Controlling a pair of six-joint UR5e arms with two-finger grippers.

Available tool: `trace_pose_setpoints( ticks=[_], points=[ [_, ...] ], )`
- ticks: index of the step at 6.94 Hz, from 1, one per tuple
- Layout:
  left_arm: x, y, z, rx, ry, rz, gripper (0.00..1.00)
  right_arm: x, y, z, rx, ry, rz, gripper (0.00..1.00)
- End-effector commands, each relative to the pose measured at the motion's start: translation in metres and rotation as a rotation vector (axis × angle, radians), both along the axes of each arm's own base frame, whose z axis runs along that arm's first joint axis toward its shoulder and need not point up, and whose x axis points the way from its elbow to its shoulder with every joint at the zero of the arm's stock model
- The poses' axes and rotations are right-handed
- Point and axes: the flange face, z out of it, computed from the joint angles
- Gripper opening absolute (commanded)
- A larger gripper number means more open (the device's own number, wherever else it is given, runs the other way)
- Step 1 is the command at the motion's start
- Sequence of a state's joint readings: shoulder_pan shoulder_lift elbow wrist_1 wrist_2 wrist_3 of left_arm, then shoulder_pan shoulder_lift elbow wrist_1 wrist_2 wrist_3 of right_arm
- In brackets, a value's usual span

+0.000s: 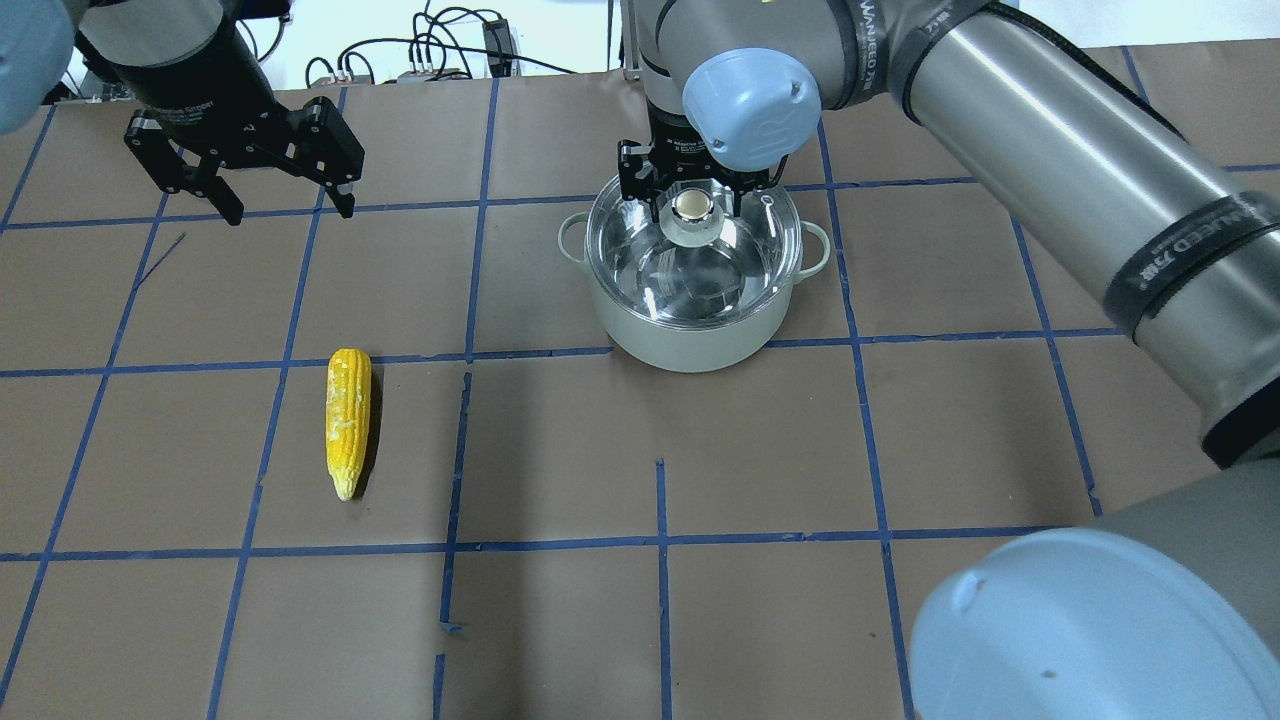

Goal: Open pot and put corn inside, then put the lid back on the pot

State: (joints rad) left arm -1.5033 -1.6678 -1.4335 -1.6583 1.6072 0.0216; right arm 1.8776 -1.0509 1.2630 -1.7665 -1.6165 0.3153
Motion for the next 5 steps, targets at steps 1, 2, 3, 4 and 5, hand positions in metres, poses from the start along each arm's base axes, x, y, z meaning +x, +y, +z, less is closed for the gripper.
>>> trace_pose_setpoints(
  ticks=[1, 2, 3, 4, 5],
  points=[
    [-0.0005, -0.0037, 0.0002, -0.001, -0.001, 0.003, 1.00, 0.0002, 0.0002, -0.0023, 0.004, -0.002, -0.001, 0.89],
    [-0.0007, -0.0038, 0.0009, -0.003, 0.001, 0.005, 1.00, 0.0003, -0.0001, -0.0020, 0.002, -0.002, 0.007, 0.69],
    [0.0000, -0.0012, -0.0003, 0.000, 0.001, 0.002, 1.00, 0.0006, -0.0005, -0.0011, -0.001, -0.005, 0.013, 0.33],
    [0.0000, -0.0011, -0.0003, 0.000, 0.001, 0.002, 1.00, 0.0004, -0.0005, -0.0011, 0.000, -0.003, 0.025, 0.11],
    [0.0002, -0.0022, 0.0018, -0.004, -0.001, 0.002, 1.00, 0.0007, -0.0008, -0.0022, 0.001, -0.004, 0.025, 0.10]
  ],
)
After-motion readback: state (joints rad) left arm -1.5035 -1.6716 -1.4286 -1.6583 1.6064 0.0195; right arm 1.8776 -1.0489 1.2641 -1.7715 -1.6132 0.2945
